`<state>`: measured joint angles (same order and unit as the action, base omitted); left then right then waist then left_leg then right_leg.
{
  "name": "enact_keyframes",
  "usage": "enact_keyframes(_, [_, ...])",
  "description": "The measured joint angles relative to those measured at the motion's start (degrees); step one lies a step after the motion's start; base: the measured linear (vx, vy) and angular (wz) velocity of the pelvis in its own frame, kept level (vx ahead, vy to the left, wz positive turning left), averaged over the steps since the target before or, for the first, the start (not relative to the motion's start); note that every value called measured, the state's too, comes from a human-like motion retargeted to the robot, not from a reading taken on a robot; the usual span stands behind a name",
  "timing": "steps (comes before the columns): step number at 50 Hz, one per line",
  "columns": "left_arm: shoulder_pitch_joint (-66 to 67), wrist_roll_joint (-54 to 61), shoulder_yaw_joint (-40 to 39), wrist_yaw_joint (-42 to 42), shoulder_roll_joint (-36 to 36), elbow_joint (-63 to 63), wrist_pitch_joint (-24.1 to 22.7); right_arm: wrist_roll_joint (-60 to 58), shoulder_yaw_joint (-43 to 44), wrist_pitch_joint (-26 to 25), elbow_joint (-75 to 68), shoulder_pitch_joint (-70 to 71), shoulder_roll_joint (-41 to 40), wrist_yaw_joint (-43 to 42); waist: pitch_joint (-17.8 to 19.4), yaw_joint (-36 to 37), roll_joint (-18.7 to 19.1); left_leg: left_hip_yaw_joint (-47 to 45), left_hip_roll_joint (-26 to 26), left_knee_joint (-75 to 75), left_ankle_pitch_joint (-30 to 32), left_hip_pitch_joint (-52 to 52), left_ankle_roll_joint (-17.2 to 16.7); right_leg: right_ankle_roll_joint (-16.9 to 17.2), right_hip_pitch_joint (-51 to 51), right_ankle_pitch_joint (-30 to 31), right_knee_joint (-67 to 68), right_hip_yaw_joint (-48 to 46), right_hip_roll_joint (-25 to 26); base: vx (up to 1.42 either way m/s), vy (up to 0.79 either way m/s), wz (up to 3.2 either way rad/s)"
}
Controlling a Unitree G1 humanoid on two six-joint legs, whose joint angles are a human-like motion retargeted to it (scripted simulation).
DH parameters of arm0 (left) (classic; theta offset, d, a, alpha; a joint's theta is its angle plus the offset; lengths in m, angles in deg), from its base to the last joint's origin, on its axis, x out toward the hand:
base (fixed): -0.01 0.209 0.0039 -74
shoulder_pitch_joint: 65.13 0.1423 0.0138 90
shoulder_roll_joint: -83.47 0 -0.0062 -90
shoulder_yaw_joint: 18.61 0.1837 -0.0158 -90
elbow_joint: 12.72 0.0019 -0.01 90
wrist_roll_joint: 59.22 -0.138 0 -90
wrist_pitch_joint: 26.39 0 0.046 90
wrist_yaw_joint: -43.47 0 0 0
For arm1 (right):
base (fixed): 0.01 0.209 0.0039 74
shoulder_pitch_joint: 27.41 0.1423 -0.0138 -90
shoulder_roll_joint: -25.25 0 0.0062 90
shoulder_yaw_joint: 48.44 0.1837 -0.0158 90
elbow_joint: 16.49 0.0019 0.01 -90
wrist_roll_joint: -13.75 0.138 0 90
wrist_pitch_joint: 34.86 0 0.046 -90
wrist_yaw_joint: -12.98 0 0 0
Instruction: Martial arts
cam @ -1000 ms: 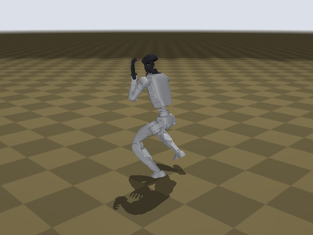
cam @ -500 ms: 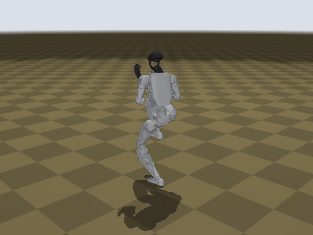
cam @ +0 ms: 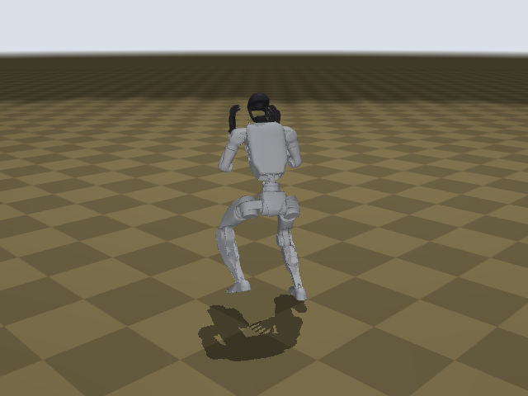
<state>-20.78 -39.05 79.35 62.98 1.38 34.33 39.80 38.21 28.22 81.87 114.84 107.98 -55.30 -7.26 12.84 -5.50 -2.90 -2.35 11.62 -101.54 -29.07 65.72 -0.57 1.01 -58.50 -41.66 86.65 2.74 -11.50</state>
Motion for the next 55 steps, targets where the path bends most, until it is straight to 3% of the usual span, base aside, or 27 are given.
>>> enact_keyframes(5, [1.9,0.1,-1.9,-0.7,8.6,0.5,0.2,14.3,-4.8,0.3,0.1,-6.1,1.2,6.5,-1.1,0.5,-3.0,0.2,-1.5,6.7,8.2,2.0,-6.6,8.8,12.0,6.5,-9.9,3.7,-0.8,0.66,0.0,-1.83])
enact_keyframes(7, [6.1,-0.2,-6.2,2.0,16.1,1.8,-0.4,19.3,-4.3,0.0,0.3,-12.1,3.5,9.1,-1.5,-0.4,-4.7,1.2,1.5,15.1,11.4,1.7,-8.8,9.6,16.2,4.6,-10.8,4.1,-3.5,0.72,0.12,-2.2])
enact_keyframes(10, [16.8,-0.1,-17.5,6.3,28.6,6.5,-2.0,27.3,0.0,-1.4,0.0,-25.1,8.3,13.2,-3.1,-3.1,-7.0,3.1,6.8,28.8,20.4,-0.8,-13.3,9.9,22.3,-3.1,-9.5,4.2,-7.8,0.7,0.21,-2.03])
enact_keyframes(12, [25.4,0.1,-26.4,7.4,33.4,10.2,-2.5,31.6,5.4,-2.8,-0.8,-35.3,10.4,16.3,-4.8,-5.6,-7.3,2.7,9.9,29.4,23.3,-2.5,-14.2,11.1,25.3,-7.0,-6.3,4.8,-10.3,0.63,0.31,-1.52])
enact_keyframes(14, [30.7,-1.0,-31.6,7.3,34.8,11.0,-2.4,33.4,10.3,-4.0,-1.9,-43.3,9.6,18.9,-6.0,-7.0,-6.3,1.9,12.4,24.9,18.8,-3.8,-12.1,13.1,27.3,-4.8,-1.9,4.7,-11.9,0.56,0.35,-0.97])
enact_keyframes(18, [26.7,-5.7,-30.6,5.8,31.5,5.5,-1.0,31.0,14.0,-6.4,-2.9,-46.8,3.2,22.9,-7.5,-6.5,-2.6,1.7,15.4,17.0,5.9,-4.3,-3.9,14.0,28.2,13.8,6.4,1.9,-10.1,0.42,0.28,0.1])
enact_keyframes(21, [16.0,-9.8,-23.0,4.8,25.1,1.6,1.8,25.1,12.4,-7.8,-2.3,-38.0,0.6,22.7,-8.8,-3.5,-0.8,2.8,11.3,13.3,-1.7,-2.5,1.7,14.0,30.1,19.1,8.0,1.5,-11.2,0.34,0.26,1.67])
enact_keyframes(25, [3.5,-12.9,-7.4,0.8,12.2,0.7,6.0,11.4,7.9,-8.8,-6.1,-13.3,5.1,16.2,-10.5,7.4,-4.5,1.5,-3.0,12.6,-4.7,-0.1,5.7,13.2,39.4,15.1,1.5,0.1,-18.1,0.31,0.13,2.91])
enact_keyframes(27, [2.2,-12.1,-0.5,-1.8,6.8,2.4,7.1,4.9,3.7,-11.0,-21.6,3.9,12.3,11.5,-10.0,17.1,-7.1,1.7,-8.9,15.5,-4.0,-0.4,4.9,9.9,45.6,10.4,-5.8,-4.8,-18.8,0.24,-0.08,2.39])
enact_keyframes(30, [4.7,-9.7,6.8,-5.8,2.6,4.0,8.3,5.8,-12.4,-17.9,-70.0,34.2,24.8,10.1,-7.7,32.9,-8.6,4.7,-13.4,20.0,-3.2,-3.1,2.2,5.4,55.1,2.5,-16.7,-13.6,-15.5,0.19,-0.16,1.46])
enact_keyframes(32, [9.7,-9.4,5.8,-7.9,2.3,3.5,9.0,4.2,-23.3,-21.5,-87.3,47.5,25.8,11.9,-6.7,38.2,-7.7,6.3,-13.7,22.0,-2.5,-5.4,1.2,4.6,58.7,1.9,-20.9,-17.0,-12.9,0.12,-0.16,0.74])
enact_keyframes(33, [12.4,-9.9,4.3,-8.7,2.2,3.1,9.5,2.9,-25.8,-21.5,-88.3,50.3,25.3,11.8,-6.4,39.2,-7.0,6.6,-13.6,22.7,-2.3,-6.2,1.0,4.6,59.5,2.4,-22.0,-17.7,-12.1,0.08,-0.14,0.4])
enact_keyframes(36, [19.4,-12.1,-1.8,-10.0,1.9,1.6,10.5,-0.8,-22.4,-17.1,-70.0,45.5,21.9,9.7,-5.7,36.3,-4.8,6.3,-12.8,24.2,-1.8,-8.4,1.1,5.7,59.2,4.9,-22.6,-16.4,-11.4,0.03,-0.1,0.01])
enact_keyframes(40, [21.5,-12.2,-7.0,-9.4,2.7,-0.3,9.8,-2.3,-6.1,-11.4,-24.0,15.8,12.1,12.3,-7.0,23.4,-4.8,4.1,-12.0,25.4,-0.9,-9.0,1.2,8.9,53.6,6.2,-20.2,-9.8,-12.2,0.0,-0.03,-0.16])
enact_keyframes(42, [16.9,-11.2,-7.3,-7.7,3.6,-1.6,9.1,2.6,-1.7,-9.9,-9.3,0.7,5.6,14.7,-8.1,15.2,-3.9,3.5,-11.4,24.5,-1.2,-7.7,1.1,10.1,50.8,4.1,-19.0,-6.5,-12.1,0.0,0.0,0.0])
enact_keyframes(45, [7.1,-13.3,-5.8,-3.7,5.5,-2.2,8.9,5.5,2.5,-9.6,0.4,-16.3,-1.0,15.4,-10.3,5.9,-1.8,2.9,-10.4,21.6,-2.4,-5.0,1.8,10.8,48.6,0.7,-17.0,-4.5,-11.9,0.02,0.01,0.23])
enact_keyframes(47, [2.3,-15.2,-3.0,-1.7,5.1,-1.0,9.3,0.6,4.8,-10.9,0.1,-19.6,-1.8,13.2,-11.9,5.5,-1.1,3.1,-11.4,20.3,-2.8,-3.0,2.4,10.4,48.9,-1.5,-16.6,-5.7,-12.1,0.05,-0.01,0.87])
enact_keyframes(50, [2.5,-13.7,1.5,-1.4,0.9,0.6,9.5,-14.0,8.1,-16.0,-13.9,-9.2,5.1,4.0,-13.7,14.5,-2.6,4.3,-16.3,21.0,-2.2,-0.8,1.9,7.6,51.8,-5.1,-18.4,-9.9,-12.8,0.08,-0.05,1.59])
enact_keyframes(51, [4.2,-11.9,3.1,-1.9,-1.1,1.1,9.4,-15.9,6.4,-18.9,-31.2,0.2,11.6,-0.4,-13.7,20.1,-3.6,5.2,-18.4,22.2,-1.9,-0.8,1.2,6.1,53.6,-5.6,-19.9,-12.0,-12.9,0.1,-0.09,1.77])
enact_keyframes(53, [8.4,-7.8,6.2,-3.4,-3.2,1.7,9.1,-14.4,-4.5,-24.6,-70.4,22.1,23.6,-5.0,-13.5,30.6,-5.4,7.0,-21.0,24.8,-1.3,-1.9,-0.4,3.9,56.9,-5.0,-22.7,-16.5,-12.9,0.1,-0.11,1.36])
enact_keyframes(55, [13.2,-5.1,6.3,-4.8,-2.2,1.8,8.8,-13.3,-19.7,-27.7,-94.2,41.4,29.3,-4.0,-13.0,37.0,-6.2,8.1,-21.7,27.3,-0.5,-3.6,-1.5,3.3,58.9,-2.8,-24.5,-19.7,-12.4,0.06,-0.1,0.77])
